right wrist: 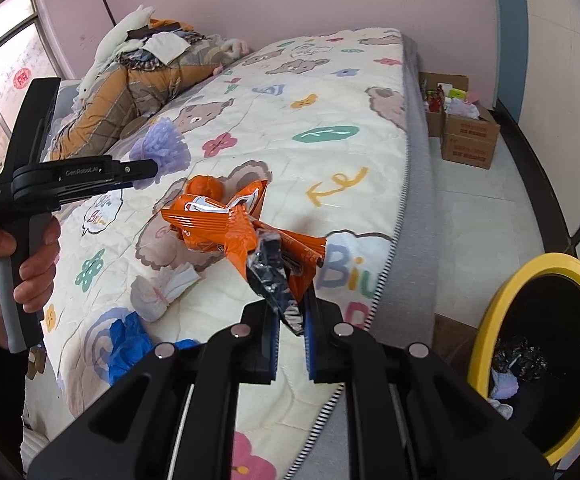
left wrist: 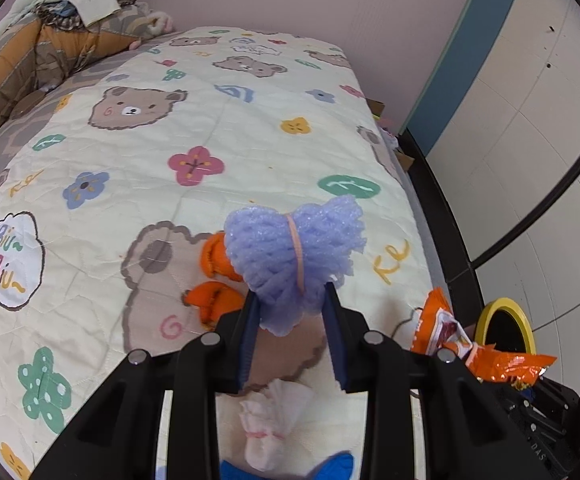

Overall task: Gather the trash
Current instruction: 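Carry orange wrappers and lavender mesh over the yellow-rimmed bin with both tools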

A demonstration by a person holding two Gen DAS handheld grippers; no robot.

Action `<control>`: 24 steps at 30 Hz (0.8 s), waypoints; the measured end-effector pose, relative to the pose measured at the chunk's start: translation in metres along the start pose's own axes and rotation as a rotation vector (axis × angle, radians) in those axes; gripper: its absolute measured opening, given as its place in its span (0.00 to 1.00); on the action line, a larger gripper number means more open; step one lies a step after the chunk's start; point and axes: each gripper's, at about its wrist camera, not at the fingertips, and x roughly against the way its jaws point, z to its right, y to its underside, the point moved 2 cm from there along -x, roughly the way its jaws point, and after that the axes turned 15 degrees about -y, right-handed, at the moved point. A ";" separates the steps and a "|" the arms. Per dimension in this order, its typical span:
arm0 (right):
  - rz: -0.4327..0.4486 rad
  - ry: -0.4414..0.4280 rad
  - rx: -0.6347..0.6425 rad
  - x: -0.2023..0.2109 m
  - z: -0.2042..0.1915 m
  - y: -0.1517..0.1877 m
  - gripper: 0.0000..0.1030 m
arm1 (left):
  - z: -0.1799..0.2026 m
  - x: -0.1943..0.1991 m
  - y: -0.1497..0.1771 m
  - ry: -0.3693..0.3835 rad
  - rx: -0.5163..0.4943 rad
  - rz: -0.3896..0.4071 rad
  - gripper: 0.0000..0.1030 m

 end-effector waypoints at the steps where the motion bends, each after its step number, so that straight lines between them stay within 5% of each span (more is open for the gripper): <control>1: 0.004 0.006 -0.003 0.004 0.003 0.001 0.09 | 0.004 0.001 0.001 0.004 -0.007 0.000 0.28; 24: 0.105 0.174 -0.142 0.100 0.098 0.027 0.09 | 0.136 0.023 0.041 0.151 -0.169 -0.011 0.28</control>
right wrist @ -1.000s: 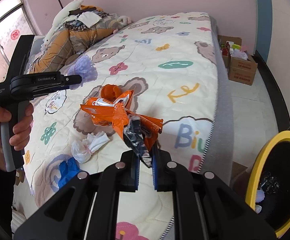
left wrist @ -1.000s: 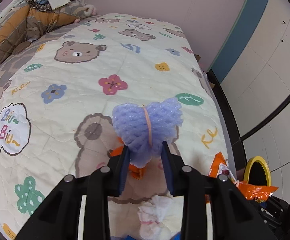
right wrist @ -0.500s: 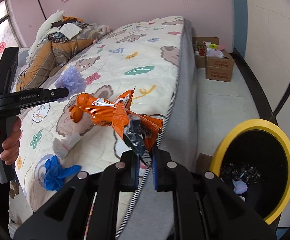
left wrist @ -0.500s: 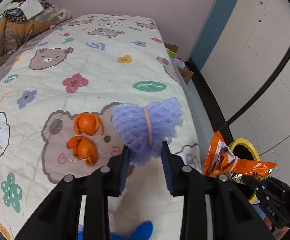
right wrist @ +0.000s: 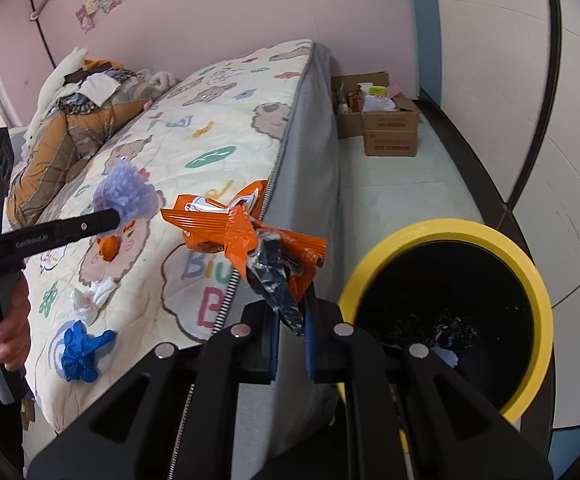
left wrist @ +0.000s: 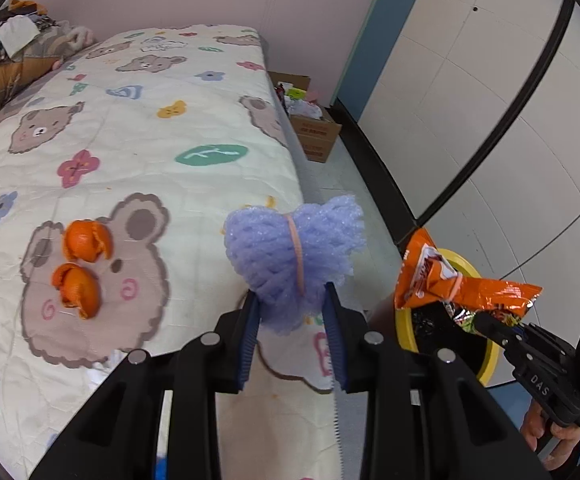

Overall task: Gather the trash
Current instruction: 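Carry orange wrappers and lavender mesh over the yellow-rimmed bin with both tools, then open right tool dropping orange wrappers into bin while left tool releases mesh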

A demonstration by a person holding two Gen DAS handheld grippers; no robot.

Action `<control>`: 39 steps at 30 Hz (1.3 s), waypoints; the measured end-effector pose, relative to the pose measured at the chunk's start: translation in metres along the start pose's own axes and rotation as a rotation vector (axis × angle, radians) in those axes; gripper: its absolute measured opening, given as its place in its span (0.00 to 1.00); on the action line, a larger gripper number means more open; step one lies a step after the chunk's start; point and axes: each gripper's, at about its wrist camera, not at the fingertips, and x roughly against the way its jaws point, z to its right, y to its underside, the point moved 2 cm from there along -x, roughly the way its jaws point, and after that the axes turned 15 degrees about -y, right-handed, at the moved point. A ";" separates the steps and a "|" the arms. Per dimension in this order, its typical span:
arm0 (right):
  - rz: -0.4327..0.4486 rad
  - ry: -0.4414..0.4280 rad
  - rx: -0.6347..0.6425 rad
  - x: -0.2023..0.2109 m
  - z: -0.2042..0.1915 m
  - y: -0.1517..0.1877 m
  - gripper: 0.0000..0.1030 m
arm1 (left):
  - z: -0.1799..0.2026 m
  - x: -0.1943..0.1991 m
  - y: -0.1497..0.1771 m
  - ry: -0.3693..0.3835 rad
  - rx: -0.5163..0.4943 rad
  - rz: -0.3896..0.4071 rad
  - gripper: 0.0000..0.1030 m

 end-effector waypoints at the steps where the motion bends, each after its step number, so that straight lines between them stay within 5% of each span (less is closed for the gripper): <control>1: 0.003 0.006 -0.006 0.003 0.005 0.001 0.09 | 0.007 -0.002 0.002 0.009 -0.008 -0.005 0.28; 21: 0.050 0.110 -0.145 0.043 0.095 0.012 0.09 | 0.144 -0.013 0.025 0.125 -0.177 -0.027 0.29; 39: 0.040 0.177 -0.247 0.047 0.159 0.026 0.10 | 0.199 -0.056 0.051 0.121 -0.260 -0.109 0.31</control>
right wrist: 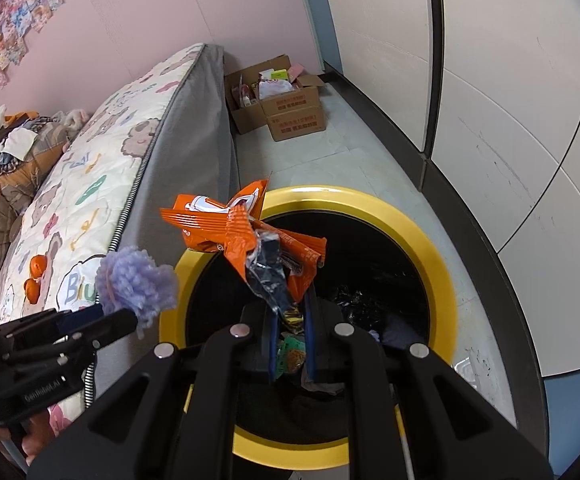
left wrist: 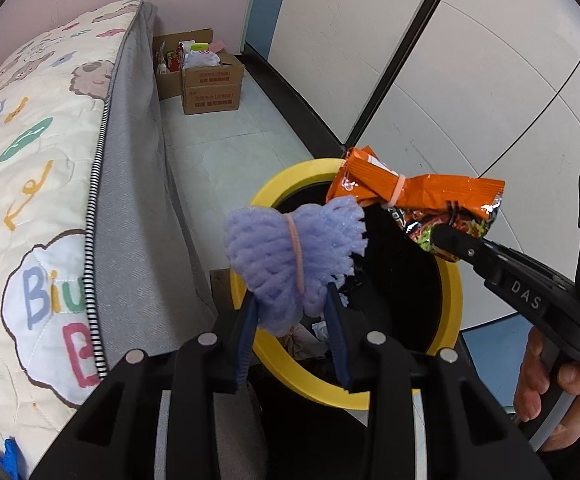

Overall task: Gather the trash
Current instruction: 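Open right tool dropping orange wrappers into bin while left tool releases mesh, then move both open tools back to the orange peels and blue glove on the bed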

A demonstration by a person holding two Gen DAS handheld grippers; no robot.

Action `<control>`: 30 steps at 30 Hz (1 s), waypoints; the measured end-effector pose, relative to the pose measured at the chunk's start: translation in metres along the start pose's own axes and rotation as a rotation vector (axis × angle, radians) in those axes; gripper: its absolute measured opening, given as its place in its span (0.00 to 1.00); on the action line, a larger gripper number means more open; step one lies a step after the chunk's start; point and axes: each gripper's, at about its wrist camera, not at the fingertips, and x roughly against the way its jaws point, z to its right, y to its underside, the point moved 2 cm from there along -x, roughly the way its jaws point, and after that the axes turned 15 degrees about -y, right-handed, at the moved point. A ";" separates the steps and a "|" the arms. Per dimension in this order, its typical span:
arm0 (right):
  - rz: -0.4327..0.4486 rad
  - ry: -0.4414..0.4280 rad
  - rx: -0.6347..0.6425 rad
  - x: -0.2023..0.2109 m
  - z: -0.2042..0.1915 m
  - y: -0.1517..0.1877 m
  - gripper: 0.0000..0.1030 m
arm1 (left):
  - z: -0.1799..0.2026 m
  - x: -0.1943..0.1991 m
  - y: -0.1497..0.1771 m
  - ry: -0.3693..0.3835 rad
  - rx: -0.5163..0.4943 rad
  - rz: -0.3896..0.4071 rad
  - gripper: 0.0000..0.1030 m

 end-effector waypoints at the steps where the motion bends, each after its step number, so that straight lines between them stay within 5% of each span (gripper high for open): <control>1: 0.000 -0.008 -0.003 0.000 0.001 0.000 0.10 | 0.002 -0.003 -0.001 -0.003 -0.001 -0.001 0.31; 8: 0.015 -0.018 -0.019 0.002 0.007 -0.002 0.14 | 0.007 -0.011 -0.002 -0.006 -0.003 -0.001 0.39; 13: 0.031 -0.011 -0.044 0.009 0.011 -0.003 0.29 | 0.004 -0.008 0.001 0.018 0.026 -0.006 0.46; 21: 0.054 0.004 -0.075 0.017 0.017 -0.002 0.45 | -0.006 0.005 0.006 0.020 0.046 0.033 0.74; 30: 0.050 -0.004 -0.058 0.022 0.005 -0.001 0.46 | -0.030 0.021 0.009 -0.022 0.102 0.063 0.81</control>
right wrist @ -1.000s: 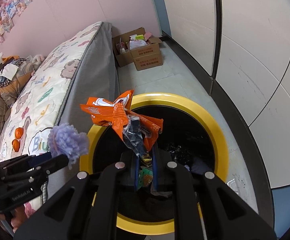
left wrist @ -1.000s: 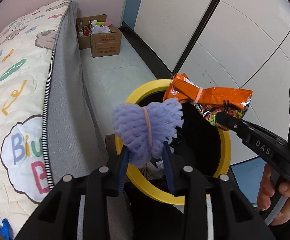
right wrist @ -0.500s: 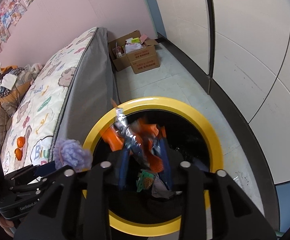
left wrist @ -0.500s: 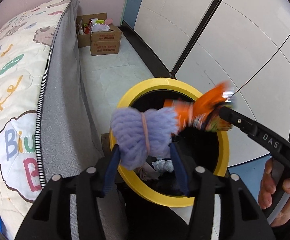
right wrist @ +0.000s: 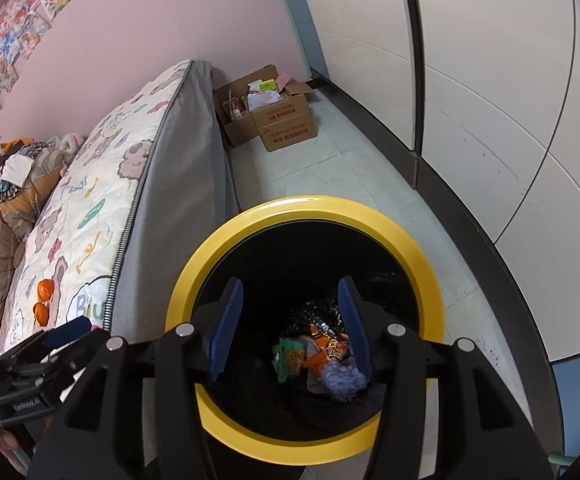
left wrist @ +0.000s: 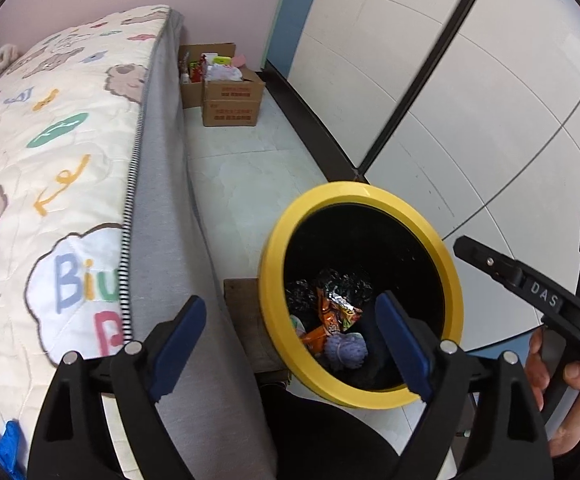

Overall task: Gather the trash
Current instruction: 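Move both open tools back to the orange peels and blue glove on the bed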

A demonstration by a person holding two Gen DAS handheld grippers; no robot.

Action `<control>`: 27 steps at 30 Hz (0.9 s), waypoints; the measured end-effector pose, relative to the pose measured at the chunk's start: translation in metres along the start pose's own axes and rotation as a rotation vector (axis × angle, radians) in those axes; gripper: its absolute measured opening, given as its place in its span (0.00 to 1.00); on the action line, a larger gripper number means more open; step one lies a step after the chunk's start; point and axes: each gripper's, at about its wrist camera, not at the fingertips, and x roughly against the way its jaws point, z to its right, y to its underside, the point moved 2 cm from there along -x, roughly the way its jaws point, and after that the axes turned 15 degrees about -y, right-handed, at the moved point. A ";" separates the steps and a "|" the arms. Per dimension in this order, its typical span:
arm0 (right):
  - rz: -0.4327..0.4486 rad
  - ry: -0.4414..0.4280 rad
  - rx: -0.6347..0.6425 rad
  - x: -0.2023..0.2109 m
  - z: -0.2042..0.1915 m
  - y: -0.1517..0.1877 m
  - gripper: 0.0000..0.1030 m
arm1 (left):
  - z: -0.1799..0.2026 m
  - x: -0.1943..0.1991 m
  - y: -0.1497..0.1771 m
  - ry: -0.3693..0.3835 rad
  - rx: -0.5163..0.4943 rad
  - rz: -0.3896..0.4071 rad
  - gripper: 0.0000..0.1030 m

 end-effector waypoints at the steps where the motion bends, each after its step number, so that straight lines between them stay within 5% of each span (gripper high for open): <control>1: 0.000 -0.003 0.006 0.000 -0.004 0.000 0.47 | -0.004 0.002 0.000 -0.004 0.003 0.003 0.82; 14: -0.038 -0.068 0.114 -0.023 -0.071 -0.001 0.51 | -0.103 0.033 0.008 -0.141 0.089 0.049 0.84; 27: -0.114 -0.220 0.286 -0.081 -0.198 -0.003 0.63 | -0.223 0.083 0.058 -0.242 0.218 0.058 0.84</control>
